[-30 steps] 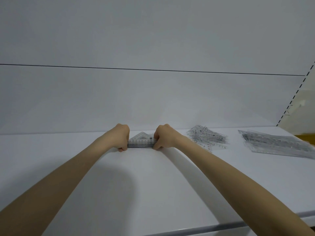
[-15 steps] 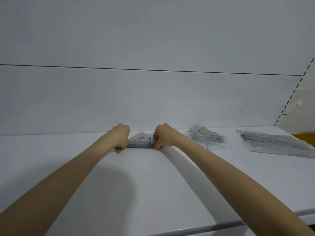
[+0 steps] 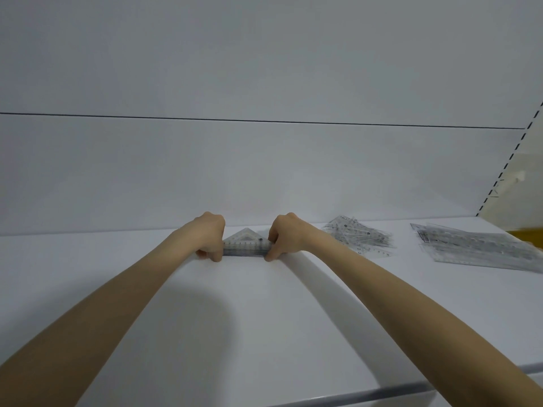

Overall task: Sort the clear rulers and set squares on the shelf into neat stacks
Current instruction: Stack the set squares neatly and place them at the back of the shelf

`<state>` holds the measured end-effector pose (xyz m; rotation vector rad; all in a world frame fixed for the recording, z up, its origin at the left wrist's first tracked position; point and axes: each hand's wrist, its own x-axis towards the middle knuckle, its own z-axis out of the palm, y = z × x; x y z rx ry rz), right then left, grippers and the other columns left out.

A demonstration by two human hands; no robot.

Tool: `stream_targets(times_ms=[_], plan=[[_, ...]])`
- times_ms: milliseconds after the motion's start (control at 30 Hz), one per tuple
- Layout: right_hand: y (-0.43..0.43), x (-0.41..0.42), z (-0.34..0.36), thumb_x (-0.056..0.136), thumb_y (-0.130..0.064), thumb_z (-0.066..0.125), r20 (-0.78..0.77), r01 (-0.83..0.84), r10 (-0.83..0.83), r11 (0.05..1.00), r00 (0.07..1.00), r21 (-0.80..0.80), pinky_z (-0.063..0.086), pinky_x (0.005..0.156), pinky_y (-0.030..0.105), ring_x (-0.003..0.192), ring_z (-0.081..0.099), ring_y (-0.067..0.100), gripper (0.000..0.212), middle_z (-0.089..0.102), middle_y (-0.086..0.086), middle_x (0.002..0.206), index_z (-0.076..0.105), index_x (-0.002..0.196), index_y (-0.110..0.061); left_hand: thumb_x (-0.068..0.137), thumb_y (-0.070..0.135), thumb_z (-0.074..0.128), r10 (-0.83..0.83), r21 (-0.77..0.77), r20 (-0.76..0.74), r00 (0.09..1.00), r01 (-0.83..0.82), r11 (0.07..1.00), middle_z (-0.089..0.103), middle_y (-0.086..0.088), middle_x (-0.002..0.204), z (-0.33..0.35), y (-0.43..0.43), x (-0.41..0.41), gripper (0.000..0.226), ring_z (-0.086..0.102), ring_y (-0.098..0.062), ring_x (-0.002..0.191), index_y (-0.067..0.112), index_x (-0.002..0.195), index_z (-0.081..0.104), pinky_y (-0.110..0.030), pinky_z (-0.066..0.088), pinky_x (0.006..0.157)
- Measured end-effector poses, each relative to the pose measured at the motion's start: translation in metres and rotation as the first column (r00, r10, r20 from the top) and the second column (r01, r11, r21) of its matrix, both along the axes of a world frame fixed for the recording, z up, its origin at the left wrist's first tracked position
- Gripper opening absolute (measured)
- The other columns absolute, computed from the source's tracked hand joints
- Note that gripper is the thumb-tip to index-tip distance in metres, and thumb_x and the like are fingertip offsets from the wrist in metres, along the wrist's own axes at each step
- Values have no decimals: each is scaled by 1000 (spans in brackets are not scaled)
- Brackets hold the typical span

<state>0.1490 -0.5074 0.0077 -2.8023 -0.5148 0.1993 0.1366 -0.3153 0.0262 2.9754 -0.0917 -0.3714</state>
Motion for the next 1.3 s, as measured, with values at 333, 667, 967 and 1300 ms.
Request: stream_targets(times_ms=[333,667,967,1300], plan=[[19,2,-2,67,-29,82,23,15,-16,1000,1000,13,22,46,28,51,30,17,55,32,2,50,33,49,-12,71,0,78,-48,-228,-23,999,42,973,67,-21,96,-4,-9,4,35,67,-31,67,-7,103,65,-34,60,64],[19,2,-5,67,-29,80,89,4,-3,1000,996,-3,21,47,28,51,28,19,55,29,2,49,30,49,-13,70,6,79,-72,-107,2,997,72,992,58,-6,70,-4,-12,8,23,71,-34,75,4,84,61,-37,60,69],[-9,5,-7,62,-32,75,31,17,-18,1000,999,14,47,59,34,77,61,31,45,70,17,86,67,90,2,63,2,67,-57,-89,30,998,59,994,50,-3,57,-14,10,5,13,45,-19,51,6,61,55,-20,31,47],[-1,-3,-10,66,-17,74,118,-20,21,1000,993,-13,29,49,25,62,39,20,26,41,4,58,63,77,4,64,-3,64,-95,-101,136,986,109,989,39,-5,59,-24,8,4,29,33,-20,49,12,59,40,-21,23,44]])
